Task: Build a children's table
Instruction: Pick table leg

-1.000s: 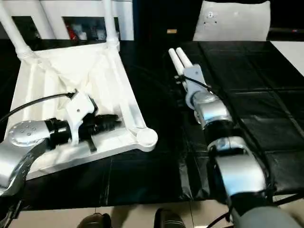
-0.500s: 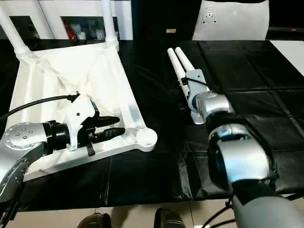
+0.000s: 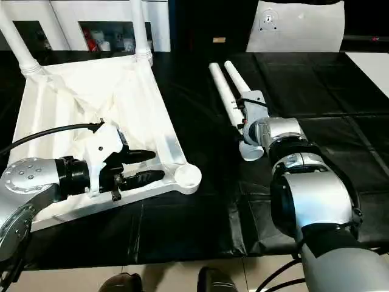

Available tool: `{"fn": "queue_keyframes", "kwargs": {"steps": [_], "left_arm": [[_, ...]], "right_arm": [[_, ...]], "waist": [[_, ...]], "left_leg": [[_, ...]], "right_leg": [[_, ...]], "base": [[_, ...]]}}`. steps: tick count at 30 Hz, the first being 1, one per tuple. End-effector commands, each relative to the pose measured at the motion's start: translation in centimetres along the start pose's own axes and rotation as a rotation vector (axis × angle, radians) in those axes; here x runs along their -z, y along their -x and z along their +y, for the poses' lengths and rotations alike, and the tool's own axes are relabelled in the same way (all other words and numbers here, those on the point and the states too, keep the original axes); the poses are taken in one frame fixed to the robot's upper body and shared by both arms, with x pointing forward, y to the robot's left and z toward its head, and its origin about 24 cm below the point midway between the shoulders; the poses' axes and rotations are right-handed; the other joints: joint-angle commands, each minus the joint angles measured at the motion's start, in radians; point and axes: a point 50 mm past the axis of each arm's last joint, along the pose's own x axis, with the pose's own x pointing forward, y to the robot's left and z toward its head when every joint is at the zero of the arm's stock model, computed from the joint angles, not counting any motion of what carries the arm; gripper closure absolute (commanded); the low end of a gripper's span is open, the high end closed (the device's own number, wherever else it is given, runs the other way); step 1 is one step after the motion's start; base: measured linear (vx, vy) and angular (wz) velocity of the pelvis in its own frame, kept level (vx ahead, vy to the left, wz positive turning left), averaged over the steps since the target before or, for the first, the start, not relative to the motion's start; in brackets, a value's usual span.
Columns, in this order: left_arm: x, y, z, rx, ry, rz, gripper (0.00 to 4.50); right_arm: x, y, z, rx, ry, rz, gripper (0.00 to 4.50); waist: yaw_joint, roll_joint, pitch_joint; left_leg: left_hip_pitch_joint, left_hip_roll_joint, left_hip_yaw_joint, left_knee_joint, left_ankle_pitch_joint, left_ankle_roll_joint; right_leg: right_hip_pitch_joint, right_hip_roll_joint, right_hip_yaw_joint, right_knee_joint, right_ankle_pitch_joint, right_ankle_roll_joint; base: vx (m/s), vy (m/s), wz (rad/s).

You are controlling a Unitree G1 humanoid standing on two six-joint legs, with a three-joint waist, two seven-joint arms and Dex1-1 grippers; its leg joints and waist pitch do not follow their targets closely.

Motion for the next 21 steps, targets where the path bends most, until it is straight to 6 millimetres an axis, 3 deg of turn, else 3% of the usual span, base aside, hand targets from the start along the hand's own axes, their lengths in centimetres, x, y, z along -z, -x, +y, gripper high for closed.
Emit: {"fn": "queue_keyframes", "kwargs": {"steps": [1, 11, 15, 16, 21], "left_arm": [[-0.3, -0.1, -0.3, 0.014, -0.016, 0.004, 2.1], [-0.2, -0.1, 0.2, -0.015, -0.015, 0.0, 2.1], [-0.1, -0.1, 0.3, -0.028, -0.016, -0.001, 2.1], [-0.1, -0.1, 0.3, -0.031, -0.016, -0.002, 2.1], [-0.3, -0.4, 0.4, -0.042, -0.005, -0.026, 2.1]], "right_arm": [[1.3, -0.2, -0.5, 0.004, -0.034, 0.05, 1.74], [1.2, -0.1, -0.7, -0.018, -0.1, 0.014, 2.56], [1.0, 0.0, -0.8, -0.031, -0.125, -0.01, 2.61], [0.9, 0.0, -0.8, -0.037, -0.131, -0.018, 2.64], [-0.9, 0.3, -0.5, -0.11, -0.244, -0.218, 2.64]], "waist": [[0.001, 0.008, -0.077], [0.003, 0.013, -0.084], [0.003, 0.012, -0.088], [0.004, 0.016, -0.09], [0.005, 0.017, -0.095]], "left_leg": [[0.003, 0.019, 0.002, -0.056, -0.196, 0.022], [0.004, 0.018, 0.002, -0.052, -0.19, 0.023], [0.002, 0.017, 0.002, -0.05, -0.185, 0.025], [0.003, 0.017, 0.002, -0.048, -0.186, 0.024], [0.003, 0.019, 0.003, -0.046, -0.183, 0.032]], "right_leg": [[0.066, -0.056, 0.037, -0.062, -0.244, -0.245], [0.069, -0.056, 0.036, -0.058, -0.221, -0.255], [0.072, -0.056, 0.036, -0.056, -0.209, -0.259], [0.072, -0.056, 0.036, -0.056, -0.21, -0.26], [0.073, -0.057, 0.035, -0.055, -0.194, -0.269]], "base": [[0.0, 0.0, 0.0], [0.0, 0.0, 0.0], [0.0, 0.0, 0.0], [0.0, 0.0, 0.0], [0.0, 0.0, 0.0]]}}
